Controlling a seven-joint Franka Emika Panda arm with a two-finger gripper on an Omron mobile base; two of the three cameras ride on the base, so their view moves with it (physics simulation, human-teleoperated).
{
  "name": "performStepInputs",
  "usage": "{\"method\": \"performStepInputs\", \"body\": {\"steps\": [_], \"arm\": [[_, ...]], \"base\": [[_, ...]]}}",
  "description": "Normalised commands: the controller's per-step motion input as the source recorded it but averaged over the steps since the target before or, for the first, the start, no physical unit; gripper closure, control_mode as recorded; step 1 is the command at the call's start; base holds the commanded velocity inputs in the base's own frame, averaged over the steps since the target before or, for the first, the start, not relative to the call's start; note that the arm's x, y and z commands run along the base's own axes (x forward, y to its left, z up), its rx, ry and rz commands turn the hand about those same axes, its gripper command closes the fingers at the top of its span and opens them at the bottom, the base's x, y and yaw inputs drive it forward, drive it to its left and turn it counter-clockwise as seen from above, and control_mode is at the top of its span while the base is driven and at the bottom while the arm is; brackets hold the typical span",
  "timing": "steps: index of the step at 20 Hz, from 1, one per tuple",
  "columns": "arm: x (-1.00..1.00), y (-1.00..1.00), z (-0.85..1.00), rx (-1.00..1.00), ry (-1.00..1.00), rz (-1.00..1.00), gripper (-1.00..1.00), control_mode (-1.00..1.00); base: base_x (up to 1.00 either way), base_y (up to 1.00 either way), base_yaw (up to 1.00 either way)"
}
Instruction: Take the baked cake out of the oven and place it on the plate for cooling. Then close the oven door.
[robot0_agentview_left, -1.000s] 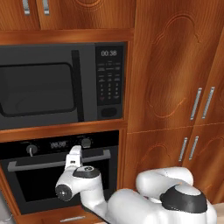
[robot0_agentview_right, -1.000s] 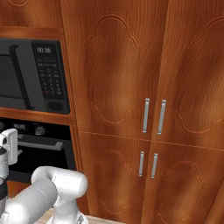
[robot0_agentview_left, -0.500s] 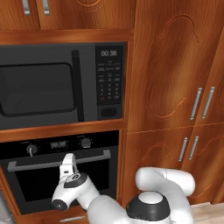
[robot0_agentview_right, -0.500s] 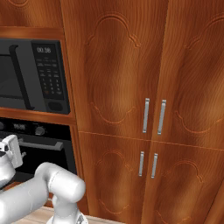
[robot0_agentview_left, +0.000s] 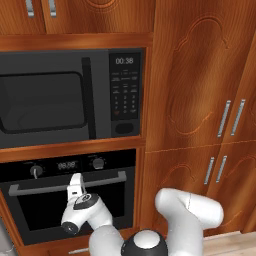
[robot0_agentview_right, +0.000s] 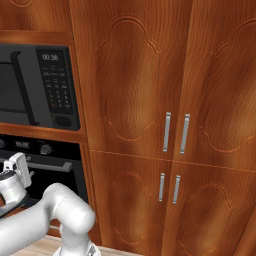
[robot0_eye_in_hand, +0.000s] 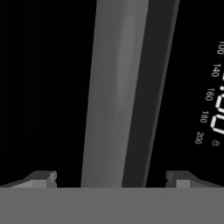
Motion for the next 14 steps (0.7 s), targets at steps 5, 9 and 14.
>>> {"method": "performStepInputs", "body": {"steps": [5,9,14], "arm": [[0.34,0.13,-0.23,0.0,0.0,0.06,-1.0,-1.0],[0.29,0.16,-0.26,0.0,0.0,0.05,-1.0,-1.0],[0.19,0.19,-0.28,0.0,0.0,0.03,1.0,-1.0]], "base": [[0.0,0.0,0.0],[0.0,0.0,0.0],[0.0,0.0,0.0]]}}
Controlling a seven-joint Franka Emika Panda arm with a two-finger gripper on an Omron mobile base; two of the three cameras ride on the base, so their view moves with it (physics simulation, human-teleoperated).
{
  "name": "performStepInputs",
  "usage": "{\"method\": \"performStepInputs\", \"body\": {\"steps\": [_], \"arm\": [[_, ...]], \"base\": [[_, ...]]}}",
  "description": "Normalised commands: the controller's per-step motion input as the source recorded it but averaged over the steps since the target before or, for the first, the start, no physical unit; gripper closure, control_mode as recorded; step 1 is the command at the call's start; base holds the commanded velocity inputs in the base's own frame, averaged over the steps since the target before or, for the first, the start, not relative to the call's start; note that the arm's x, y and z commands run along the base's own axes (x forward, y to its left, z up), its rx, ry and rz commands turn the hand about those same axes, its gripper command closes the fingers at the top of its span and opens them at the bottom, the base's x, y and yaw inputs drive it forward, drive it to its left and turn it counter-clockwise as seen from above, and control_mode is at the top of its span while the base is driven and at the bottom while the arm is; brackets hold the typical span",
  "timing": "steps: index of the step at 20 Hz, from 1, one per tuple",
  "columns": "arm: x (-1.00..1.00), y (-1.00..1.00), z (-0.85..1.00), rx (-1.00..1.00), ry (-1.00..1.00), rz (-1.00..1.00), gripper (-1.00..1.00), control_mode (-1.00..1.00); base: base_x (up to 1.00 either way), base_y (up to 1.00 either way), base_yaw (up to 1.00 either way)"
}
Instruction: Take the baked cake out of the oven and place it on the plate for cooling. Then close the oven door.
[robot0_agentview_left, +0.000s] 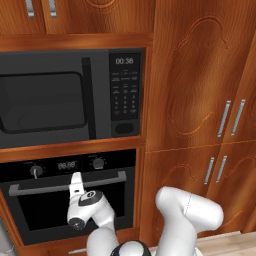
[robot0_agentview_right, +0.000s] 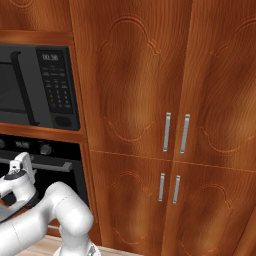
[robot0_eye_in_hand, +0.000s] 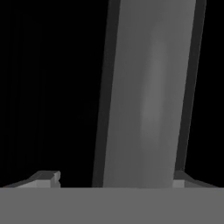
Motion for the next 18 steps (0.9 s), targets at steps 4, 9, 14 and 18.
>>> {"method": "performStepInputs", "body": {"steps": [4,9,14,18], "arm": [[-0.02,0.28,-0.45,0.0,0.0,0.0,1.0,-1.0],[-0.16,0.31,-0.57,0.0,0.0,0.0,1.0,-1.0],[-0.59,0.33,-0.63,-0.02,0.0,0.0,1.0,-1.0],[-0.71,0.36,-0.59,-0.02,0.0,0.0,1.0,-1.0]], "base": [[0.0,0.0,0.0],[0.0,0.0,0.0],[0.0,0.0,0.0],[0.0,0.0,0.0]]}}
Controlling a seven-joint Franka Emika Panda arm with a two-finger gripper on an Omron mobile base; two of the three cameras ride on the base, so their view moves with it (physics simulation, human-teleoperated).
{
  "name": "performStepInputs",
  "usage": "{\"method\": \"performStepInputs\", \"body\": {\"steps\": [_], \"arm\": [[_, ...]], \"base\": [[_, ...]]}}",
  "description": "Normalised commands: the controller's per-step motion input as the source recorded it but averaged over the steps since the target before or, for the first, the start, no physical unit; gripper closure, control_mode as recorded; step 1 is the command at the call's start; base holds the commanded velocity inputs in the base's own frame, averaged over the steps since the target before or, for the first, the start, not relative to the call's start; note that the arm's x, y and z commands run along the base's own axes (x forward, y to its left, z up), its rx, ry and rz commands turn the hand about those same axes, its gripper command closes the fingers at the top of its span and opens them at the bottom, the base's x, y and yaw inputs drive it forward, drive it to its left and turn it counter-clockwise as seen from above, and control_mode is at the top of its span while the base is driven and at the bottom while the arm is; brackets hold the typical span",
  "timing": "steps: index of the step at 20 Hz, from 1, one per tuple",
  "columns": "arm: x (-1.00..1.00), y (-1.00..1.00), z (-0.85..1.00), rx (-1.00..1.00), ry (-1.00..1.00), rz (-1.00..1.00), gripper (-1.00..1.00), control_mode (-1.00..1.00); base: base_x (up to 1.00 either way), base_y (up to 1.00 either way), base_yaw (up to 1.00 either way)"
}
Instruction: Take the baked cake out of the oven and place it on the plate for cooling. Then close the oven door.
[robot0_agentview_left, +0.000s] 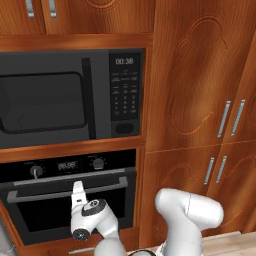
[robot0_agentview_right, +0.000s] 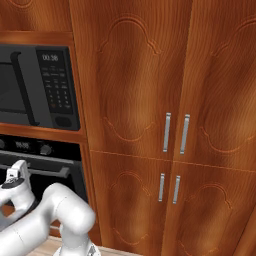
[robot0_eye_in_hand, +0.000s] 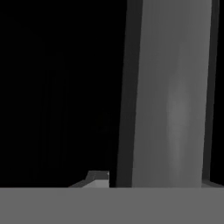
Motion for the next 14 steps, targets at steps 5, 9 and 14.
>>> {"method": "performStepInputs", "body": {"steps": [5,9,14], "arm": [[-0.52,0.34,-0.54,0.0,0.14,-0.08,1.0,-1.0],[-0.45,0.33,-0.55,0.0,0.24,-0.17,1.0,-1.0],[-0.55,0.37,-0.63,-0.05,0.16,-0.17,1.0,-1.0]], "base": [[0.0,0.0,0.0],[0.0,0.0,0.0],[0.0,0.0,0.0]]}}
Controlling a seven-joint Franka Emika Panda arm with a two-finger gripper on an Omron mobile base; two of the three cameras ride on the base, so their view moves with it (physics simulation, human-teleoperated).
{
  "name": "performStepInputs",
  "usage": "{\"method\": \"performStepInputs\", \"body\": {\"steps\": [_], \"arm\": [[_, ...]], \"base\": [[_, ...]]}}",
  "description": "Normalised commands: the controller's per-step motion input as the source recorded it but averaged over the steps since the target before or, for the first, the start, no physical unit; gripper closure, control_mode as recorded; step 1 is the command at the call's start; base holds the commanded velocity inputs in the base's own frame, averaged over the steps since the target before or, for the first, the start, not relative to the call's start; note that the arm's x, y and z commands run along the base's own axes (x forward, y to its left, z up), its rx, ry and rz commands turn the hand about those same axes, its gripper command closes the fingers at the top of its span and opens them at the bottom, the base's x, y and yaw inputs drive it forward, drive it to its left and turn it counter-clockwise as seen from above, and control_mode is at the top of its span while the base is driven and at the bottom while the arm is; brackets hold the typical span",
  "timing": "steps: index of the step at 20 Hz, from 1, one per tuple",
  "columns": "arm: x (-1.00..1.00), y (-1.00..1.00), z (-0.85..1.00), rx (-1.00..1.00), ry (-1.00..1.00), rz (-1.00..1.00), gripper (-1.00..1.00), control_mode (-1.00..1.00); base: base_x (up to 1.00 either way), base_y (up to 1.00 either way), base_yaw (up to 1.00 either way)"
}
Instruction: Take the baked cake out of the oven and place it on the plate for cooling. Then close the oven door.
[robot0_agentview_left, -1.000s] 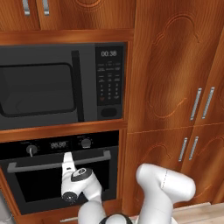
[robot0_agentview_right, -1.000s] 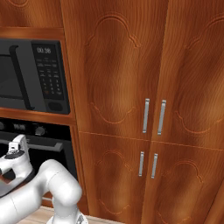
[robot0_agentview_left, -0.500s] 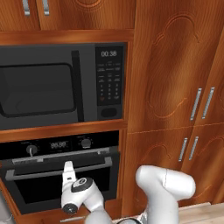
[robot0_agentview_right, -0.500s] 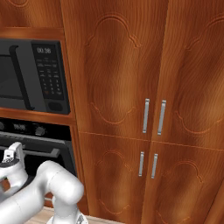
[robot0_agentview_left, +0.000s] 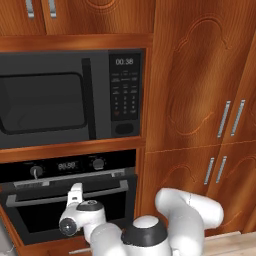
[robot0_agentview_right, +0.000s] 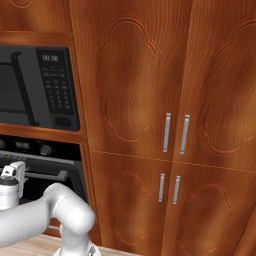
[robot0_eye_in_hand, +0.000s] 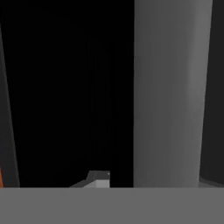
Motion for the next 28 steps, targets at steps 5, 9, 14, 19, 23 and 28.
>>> {"method": "performStepInputs", "body": {"steps": [5,9,14,19,23,28], "arm": [[-0.63,0.35,-0.74,-0.09,0.06,-0.12,1.0,-1.0],[-0.71,0.33,-0.81,-0.1,0.0,-0.1,1.0,-1.0],[-0.75,0.32,-0.73,-0.08,0.02,-0.1,1.0,-1.0],[-0.72,0.27,-0.61,-0.04,0.15,-0.09,1.0,-1.0],[-0.67,0.26,-0.58,-0.03,0.19,-0.08,1.0,-1.0],[-0.54,0.26,-0.56,-0.02,0.28,-0.09,1.0,-1.0]], "base": [[0.0,0.0,0.0],[0.0,0.0,0.0],[0.0,0.0,0.0],[0.0,0.0,0.0],[0.0,0.0,0.0],[0.0,0.0,0.0]]}}
